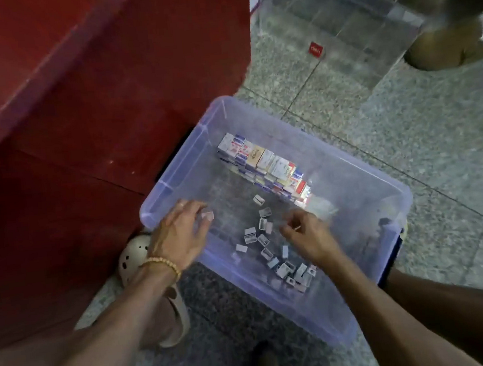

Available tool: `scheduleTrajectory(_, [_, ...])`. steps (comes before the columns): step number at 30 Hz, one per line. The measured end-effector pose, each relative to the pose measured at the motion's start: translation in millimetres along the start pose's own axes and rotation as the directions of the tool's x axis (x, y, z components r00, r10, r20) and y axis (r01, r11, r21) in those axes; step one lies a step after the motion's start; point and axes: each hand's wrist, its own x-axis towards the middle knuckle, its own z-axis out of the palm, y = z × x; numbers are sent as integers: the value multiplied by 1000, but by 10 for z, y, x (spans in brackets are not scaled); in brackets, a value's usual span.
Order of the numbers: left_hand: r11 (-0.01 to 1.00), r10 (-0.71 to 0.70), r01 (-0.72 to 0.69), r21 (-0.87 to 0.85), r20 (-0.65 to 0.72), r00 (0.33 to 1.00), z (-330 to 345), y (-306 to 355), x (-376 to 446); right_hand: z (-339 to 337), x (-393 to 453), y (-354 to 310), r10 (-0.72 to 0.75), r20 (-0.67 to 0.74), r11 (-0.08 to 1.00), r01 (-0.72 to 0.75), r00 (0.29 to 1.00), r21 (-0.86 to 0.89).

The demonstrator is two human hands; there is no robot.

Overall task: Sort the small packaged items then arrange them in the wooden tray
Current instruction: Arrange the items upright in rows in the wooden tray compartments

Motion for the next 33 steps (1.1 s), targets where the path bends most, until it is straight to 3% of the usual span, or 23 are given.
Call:
scheduleTrajectory(4, [981,75,-48,190,-138,988,84,-72,137,382,460,206,19,138,996,-7,990,-88])
scheduleTrajectory(8, [979,100,-48,201,-258,961,147,-73,174,699,895,350,-102,109,944,131,989,-304])
scheduleTrajectory(12, [983,103,-54,174,-293,951,179,-102,181,922,1161,406,-179,28,897,174,984,-406])
scheduleTrajectory(17, [986,103,-57,157,-301,948,191,-115,191,988,1127,514,-337,211,840,394,918,-372])
scheduleTrajectory(22, [985,114,-62,161,-342,933,204,-118,190,816,893,843,-356,152,796,385,922,-468])
scheduleTrajectory(25, [988,93,-40,152,-361,928,217,-114,185,926,812,880,-292,227,828,365,929,-425])
scheduleTrajectory(31, [987,91,-34,155,-373,923,230,-120,177,1254,1060,540,-318,139,935,335,938,-117])
scheduleTrajectory(33, [987,87,-27,161,-376,923,237,-121,178,1271,1137,486,-351,117,916,367,929,-165])
